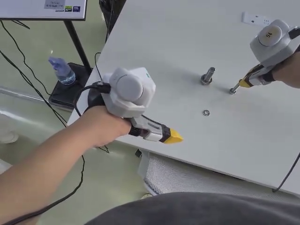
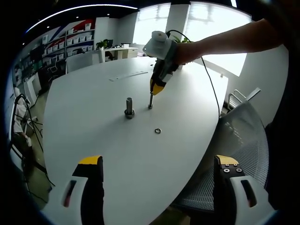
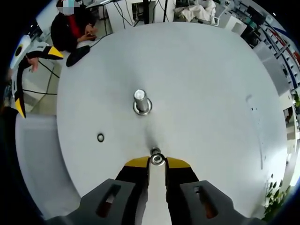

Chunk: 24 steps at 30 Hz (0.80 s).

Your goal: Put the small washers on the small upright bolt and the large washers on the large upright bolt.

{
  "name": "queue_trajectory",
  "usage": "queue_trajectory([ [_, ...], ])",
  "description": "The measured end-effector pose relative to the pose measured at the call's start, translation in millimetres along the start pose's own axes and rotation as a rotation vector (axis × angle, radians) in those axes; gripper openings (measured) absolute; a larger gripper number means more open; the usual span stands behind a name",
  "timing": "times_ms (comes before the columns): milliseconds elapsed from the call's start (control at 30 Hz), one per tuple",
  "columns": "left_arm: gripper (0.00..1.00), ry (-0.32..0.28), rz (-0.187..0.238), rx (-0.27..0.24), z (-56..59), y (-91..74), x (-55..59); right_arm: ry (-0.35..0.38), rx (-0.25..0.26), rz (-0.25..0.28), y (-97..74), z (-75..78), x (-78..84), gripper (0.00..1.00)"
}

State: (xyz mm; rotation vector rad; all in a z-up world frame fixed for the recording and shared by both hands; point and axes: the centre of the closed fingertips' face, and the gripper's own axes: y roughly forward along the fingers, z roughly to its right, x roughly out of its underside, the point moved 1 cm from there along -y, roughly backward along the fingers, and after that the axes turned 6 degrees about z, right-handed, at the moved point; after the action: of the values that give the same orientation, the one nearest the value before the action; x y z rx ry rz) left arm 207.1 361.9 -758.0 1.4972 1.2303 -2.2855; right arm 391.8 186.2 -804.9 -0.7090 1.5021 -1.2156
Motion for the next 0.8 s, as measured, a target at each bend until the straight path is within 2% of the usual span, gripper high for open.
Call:
queue_trajectory([
  [67, 0.98, -0.002, -0.001, 0.001, -0.1, -0.3, 0.6, 0.0, -0.003, -0.002, 1.3, 3.1, 0.4, 0.13],
  [633, 0.94, -0.002, -0.013, -0.001, -3.2, -1.4, 4.7, -0.005, -0.009, -0.022, 10.9, -3.8, 5.5, 0.13],
  [800, 0.93, -0.002, -0.017, 0.002, -3.7, -0.4, 5.0, -0.004, -0.007, -0.026, 16.9, 0.3, 7.4, 0.13],
])
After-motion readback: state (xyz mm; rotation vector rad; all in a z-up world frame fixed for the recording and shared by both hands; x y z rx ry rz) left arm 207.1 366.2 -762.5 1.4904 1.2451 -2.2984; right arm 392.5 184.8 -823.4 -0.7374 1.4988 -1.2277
